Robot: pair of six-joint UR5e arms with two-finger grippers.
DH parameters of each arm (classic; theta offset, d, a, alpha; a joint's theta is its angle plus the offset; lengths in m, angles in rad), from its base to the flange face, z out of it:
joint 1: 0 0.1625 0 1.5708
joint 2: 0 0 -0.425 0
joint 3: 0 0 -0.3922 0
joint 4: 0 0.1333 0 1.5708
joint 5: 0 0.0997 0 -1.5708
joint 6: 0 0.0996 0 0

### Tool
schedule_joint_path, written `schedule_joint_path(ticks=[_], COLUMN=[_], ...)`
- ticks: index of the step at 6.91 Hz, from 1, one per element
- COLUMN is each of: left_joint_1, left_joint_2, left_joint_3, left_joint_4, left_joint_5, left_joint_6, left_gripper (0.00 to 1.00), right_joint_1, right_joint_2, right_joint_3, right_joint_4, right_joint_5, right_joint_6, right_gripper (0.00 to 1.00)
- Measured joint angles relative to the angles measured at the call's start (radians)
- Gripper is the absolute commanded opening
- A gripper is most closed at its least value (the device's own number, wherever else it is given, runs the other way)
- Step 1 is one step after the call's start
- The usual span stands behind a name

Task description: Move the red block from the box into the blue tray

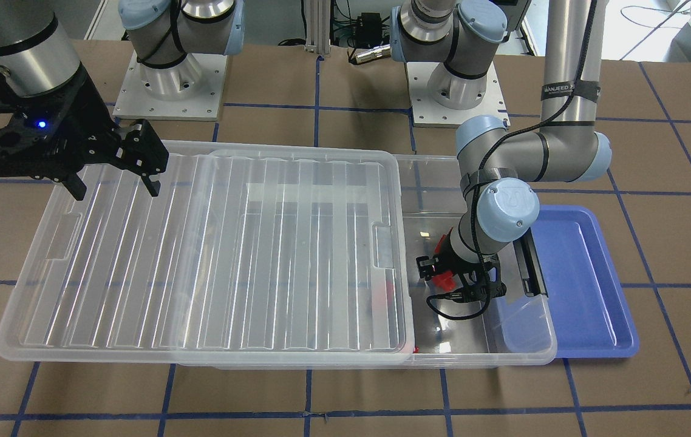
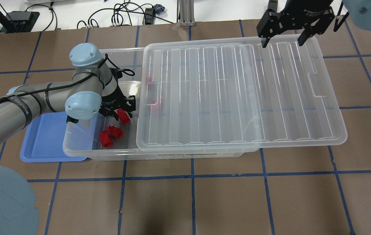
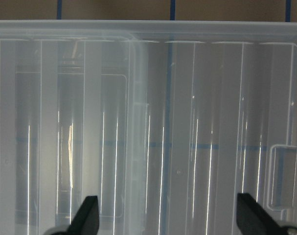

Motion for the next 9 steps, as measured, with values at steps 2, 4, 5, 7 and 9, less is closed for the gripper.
schedule_joint_path(ticks=[2,4,5,7,9], left_joint_1=[0.0,0.005,0.007,0.003,0.05], left_joint_2=[0.008,0.03,0.041,0.072,0.116], left_joint_3=[0.02,0.111,0.193,0.364,0.457], left_joint_4=[-0.007,-0.112,-0.21,-0.425,-0.556], left_joint_5=[0.003,-0.004,-0.006,-0.024,-0.046], left_joint_6=[0.008,0.014,0.027,0.06,0.197], left_gripper=[0.24,0.24,0.24,0.24,0.24], right_joint_1=[0.0,-0.001,0.0,0.0,-0.021], right_joint_2=[0.0,0.0,-0.001,-0.001,0.005], right_joint_3=[-0.002,-0.001,0.001,0.003,-0.001], right_joint_4=[0.003,0.004,0.004,0.001,0.01], right_joint_5=[0.001,0.002,0.002,-0.001,-0.01], right_joint_6=[-0.001,-0.001,-0.001,-0.003,-0.019], right_gripper=[1.0,1.0,1.0,1.0,1.0])
